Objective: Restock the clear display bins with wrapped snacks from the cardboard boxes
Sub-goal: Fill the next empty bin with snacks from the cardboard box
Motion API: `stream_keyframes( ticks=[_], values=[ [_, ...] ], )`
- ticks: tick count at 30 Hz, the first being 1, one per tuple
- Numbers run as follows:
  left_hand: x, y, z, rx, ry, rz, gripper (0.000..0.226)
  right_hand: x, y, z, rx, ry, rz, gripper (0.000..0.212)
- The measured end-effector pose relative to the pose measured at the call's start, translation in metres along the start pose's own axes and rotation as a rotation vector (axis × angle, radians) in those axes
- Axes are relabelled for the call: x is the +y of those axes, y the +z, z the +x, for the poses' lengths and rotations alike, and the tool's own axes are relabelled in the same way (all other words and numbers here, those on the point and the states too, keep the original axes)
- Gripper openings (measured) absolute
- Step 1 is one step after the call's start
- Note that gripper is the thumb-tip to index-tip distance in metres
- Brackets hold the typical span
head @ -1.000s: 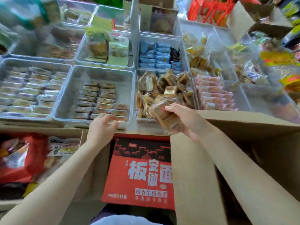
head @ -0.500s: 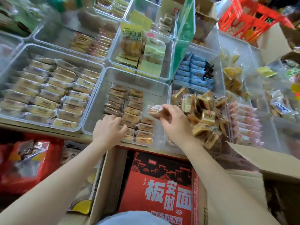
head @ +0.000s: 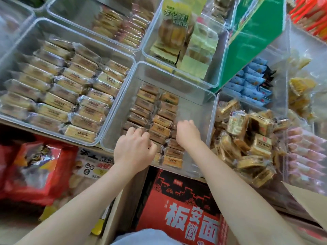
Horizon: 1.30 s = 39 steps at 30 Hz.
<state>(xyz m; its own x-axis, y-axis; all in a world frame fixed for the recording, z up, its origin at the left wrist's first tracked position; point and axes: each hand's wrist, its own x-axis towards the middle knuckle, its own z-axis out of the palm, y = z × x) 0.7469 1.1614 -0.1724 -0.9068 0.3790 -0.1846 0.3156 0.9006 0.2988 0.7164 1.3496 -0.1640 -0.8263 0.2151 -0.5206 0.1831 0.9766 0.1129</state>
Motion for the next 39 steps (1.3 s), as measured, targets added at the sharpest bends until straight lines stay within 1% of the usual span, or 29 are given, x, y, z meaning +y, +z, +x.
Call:
stream_keyframes(
  ticks=[1, 3, 4, 5, 7, 11, 13, 15, 17, 19, 21, 23, 24, 27, 29, 32, 34, 36, 37, 39],
  values=[
    [-0.001, 0.000, 0.000, -0.003, -0.005, 0.004, 0.050, 0.001, 0.003, -0.003, -0.017, 0.001, 0.054, 0.040],
    [-0.001, 0.001, 0.000, -0.003, -0.006, 0.010, 0.047, 0.000, 0.011, -0.014, -0.036, -0.003, 0.183, 0.062],
    [-0.001, 0.002, 0.000, -0.002, -0.007, 0.012, 0.046, -0.001, 0.014, -0.022, -0.061, -0.002, 0.254, 0.069],
    [-0.001, 0.002, 0.000, -0.003, -0.008, 0.015, 0.046, -0.002, 0.016, -0.031, -0.083, -0.008, 0.315, 0.071],
    [-0.001, 0.001, 0.001, -0.017, -0.020, 0.017, 0.046, 0.002, 0.015, -0.050, -0.093, -0.040, 0.409, 0.062],
    [-0.003, -0.004, -0.004, -0.058, 0.045, -0.009, 0.053, 0.026, -0.009, -0.105, 0.029, -0.157, 0.547, 0.035],
    [-0.003, -0.010, -0.007, -0.063, 0.082, -0.066, 0.045, 0.042, -0.021, -0.143, 0.073, -0.212, 0.592, 0.026],
    [0.005, -0.017, -0.014, -0.077, 0.093, -0.193, 0.037, 0.063, -0.027, -0.185, 0.166, -0.244, 0.640, 0.023],
    [0.031, -0.025, -0.030, -0.075, 0.156, -0.320, 0.039, 0.087, -0.025, -0.227, 0.324, -0.250, 0.660, 0.019],
    [0.072, -0.030, -0.058, -0.111, 0.262, -0.376, 0.031, 0.115, -0.019, -0.269, 0.494, -0.206, 0.665, 0.016],
    [0.117, -0.027, -0.093, -0.204, 0.356, -0.432, 0.025, 0.145, -0.007, -0.310, 0.664, -0.133, 0.660, 0.015],
    [0.163, -0.023, -0.128, -0.297, 0.423, -0.484, 0.028, 0.177, 0.008, -0.348, 0.792, -0.051, 0.681, 0.017],
    [0.186, -0.020, -0.146, -0.316, 0.462, -0.501, 0.032, 0.193, 0.016, -0.369, 0.834, -0.011, 0.707, 0.019],
    [0.247, -0.015, -0.195, -0.282, 0.579, -0.558, 0.046, 0.238, 0.044, -0.422, 0.920, 0.132, 0.758, 0.021],
    [0.285, -0.017, -0.221, -0.199, 0.670, -0.558, 0.050, 0.269, 0.067, -0.447, 0.932, 0.237, 0.769, 0.022],
    [0.337, -0.017, -0.253, -0.081, 0.761, -0.505, 0.049, 0.314, 0.103, -0.467, 0.802, 0.357, 0.788, 0.020],
    [0.366, -0.014, -0.270, -0.057, 0.771, -0.530, 0.048, 0.340, 0.120, -0.471, 0.745, 0.367, 0.805, 0.020],
    [0.389, -0.006, -0.283, -0.034, 0.761, -0.563, 0.044, 0.361, 0.130, -0.469, 0.724, 0.362, 0.910, 0.021],
    [0.397, 0.000, -0.288, -0.012, 0.746, -0.538, 0.043, 0.371, 0.133, -0.467, 0.721, 0.355, 0.959, 0.021],
    [0.409, 0.014, -0.292, 0.016, 0.673, -0.390, 0.044, 0.391, 0.139, -0.455, 0.666, 0.328, 1.007, 0.020]
  ],
)
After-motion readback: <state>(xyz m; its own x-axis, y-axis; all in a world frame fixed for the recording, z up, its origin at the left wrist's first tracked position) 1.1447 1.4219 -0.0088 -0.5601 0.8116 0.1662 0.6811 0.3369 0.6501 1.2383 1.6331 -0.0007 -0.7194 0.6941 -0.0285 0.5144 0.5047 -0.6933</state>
